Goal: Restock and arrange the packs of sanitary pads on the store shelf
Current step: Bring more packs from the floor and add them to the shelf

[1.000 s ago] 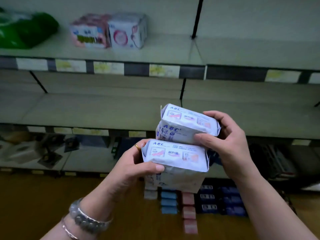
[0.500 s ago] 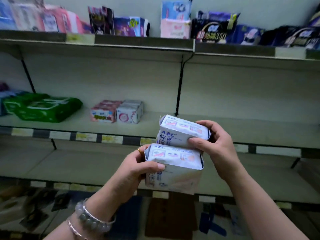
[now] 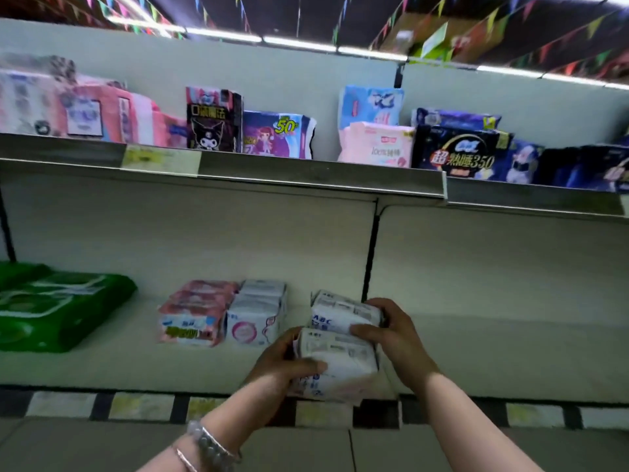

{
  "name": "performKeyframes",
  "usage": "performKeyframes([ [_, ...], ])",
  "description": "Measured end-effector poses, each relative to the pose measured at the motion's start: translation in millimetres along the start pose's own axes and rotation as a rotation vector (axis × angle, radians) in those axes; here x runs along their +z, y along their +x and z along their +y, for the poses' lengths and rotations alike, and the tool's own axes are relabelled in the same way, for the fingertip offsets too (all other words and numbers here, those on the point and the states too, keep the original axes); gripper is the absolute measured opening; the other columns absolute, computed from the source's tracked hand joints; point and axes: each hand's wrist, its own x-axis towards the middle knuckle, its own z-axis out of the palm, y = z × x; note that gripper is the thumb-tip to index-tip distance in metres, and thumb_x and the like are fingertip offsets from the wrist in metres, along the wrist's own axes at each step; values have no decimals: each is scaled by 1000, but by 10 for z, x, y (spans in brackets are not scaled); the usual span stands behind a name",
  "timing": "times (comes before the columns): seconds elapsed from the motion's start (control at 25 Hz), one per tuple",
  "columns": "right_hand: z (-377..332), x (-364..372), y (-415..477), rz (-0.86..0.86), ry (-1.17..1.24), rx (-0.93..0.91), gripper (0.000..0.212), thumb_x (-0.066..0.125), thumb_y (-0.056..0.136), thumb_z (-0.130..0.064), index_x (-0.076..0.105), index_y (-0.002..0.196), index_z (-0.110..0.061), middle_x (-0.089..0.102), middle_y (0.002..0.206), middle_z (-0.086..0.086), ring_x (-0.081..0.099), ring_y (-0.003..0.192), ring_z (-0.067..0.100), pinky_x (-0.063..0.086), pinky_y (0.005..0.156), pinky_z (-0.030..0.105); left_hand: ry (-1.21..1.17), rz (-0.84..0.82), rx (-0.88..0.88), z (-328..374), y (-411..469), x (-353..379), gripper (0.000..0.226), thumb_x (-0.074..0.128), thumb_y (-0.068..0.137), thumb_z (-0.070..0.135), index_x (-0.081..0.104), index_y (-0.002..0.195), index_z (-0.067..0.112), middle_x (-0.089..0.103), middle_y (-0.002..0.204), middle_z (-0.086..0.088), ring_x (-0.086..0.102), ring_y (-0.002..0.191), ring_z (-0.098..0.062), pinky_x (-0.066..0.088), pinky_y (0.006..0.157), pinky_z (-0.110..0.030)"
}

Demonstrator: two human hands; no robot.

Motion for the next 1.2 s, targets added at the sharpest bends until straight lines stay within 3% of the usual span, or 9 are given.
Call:
performKeyframes([
  [0.12, 245, 236, 426, 8, -31, 60, 37, 75, 68, 7, 54, 94, -7, 59, 90, 5, 59, 77, 14, 48, 52, 15, 0, -46, -67, -123, 415, -349, 53, 77, 64, -1, 60, 113, 13, 71, 105, -7, 67, 96, -25, 55, 74, -34],
  [0.28, 649, 424, 804, 13, -35, 164, 50, 76, 48, -11, 55, 93, -4, 62, 92, 10, 62, 80, 20, 49, 57, 23, 85, -48, -121, -391, 769, -630, 71, 82, 47, 23, 59, 113, 10, 73, 93, 2, 69, 85, -13, 54, 72, -29],
  [0.52, 767, 302, 1155, -180, -235, 328, 41, 68, 84, -10, 53, 121, -16, 51, 133, 12, 57, 106, 20, 51, 77, 18, 251, -74, -25, -358, 941, -548, 34, 64, 84, 3, 56, 104, 28, 64, 104, 9, 64, 81, 6, 49, 70, -13],
  [0.64, 491, 355, 1077, -349, -746, 189, 86, 65, 73, -60, 30, 143, -25, 23, 152, 0, 25, 139, 19, 27, 112, 30, 340, -71, 32, -249, 946, -568, 36, 69, 79, 0, 56, 104, 22, 62, 107, 6, 61, 87, 12, 46, 76, -9],
  [0.72, 343, 456, 966, -625, -1067, 134, 117, 61, 55, -80, 9, 148, -32, 3, 156, -4, 2, 145, 18, 9, 118, 44, 504, 34, 82, -144, 1034, -648, 51, 70, 81, 11, 46, 126, 16, 46, 119, 6, 49, 112, 2, 40, 91, -15],
  [0.8, 378, 569, 870, -778, -1278, 76, 113, 71, 69, -61, -5, 148, -35, -13, 157, -2, -12, 144, 25, 2, 114, 55, 725, 190, 125, -75, 1216, -790, 62, 63, 87, 24, 32, 139, 12, 34, 133, 0, 34, 131, -15, 32, 105, -25],
  [0.92, 531, 677, 873, -647, -1427, -91, 100, 69, 81, -36, -4, 149, -32, -11, 157, 4, -9, 144, 31, 9, 113, 55, 1312, 227, 35, -54, 1460, -1017, 74, 22, 91, 60, 11, 148, 14, 6, 156, -11, 6, 144, -26, 11, 115, -40],
  [1.04, 602, 674, 1043, -591, -1425, -142, 95, 69, 81, -34, 2, 149, -30, -4, 157, 4, -2, 144, 30, 13, 114, 50, 1651, 232, -91, -158, 1627, -1153, 113, -30, 55, 72, 2, 149, 20, -6, 156, -14, -3, 144, -34, 5, 112, -54],
  [1.2, 702, 661, 1320, -563, -1459, -184, 101, 73, 77, -32, 2, 149, -30, -1, 157, 4, 1, 144, 28, 16, 113, 49, 1726, 180, -143, -254, 1724, -1162, 104, -29, 64, 70, 12, 149, 24, 5, 157, -10, 5, 143, -32, 11, 112, -54],
])
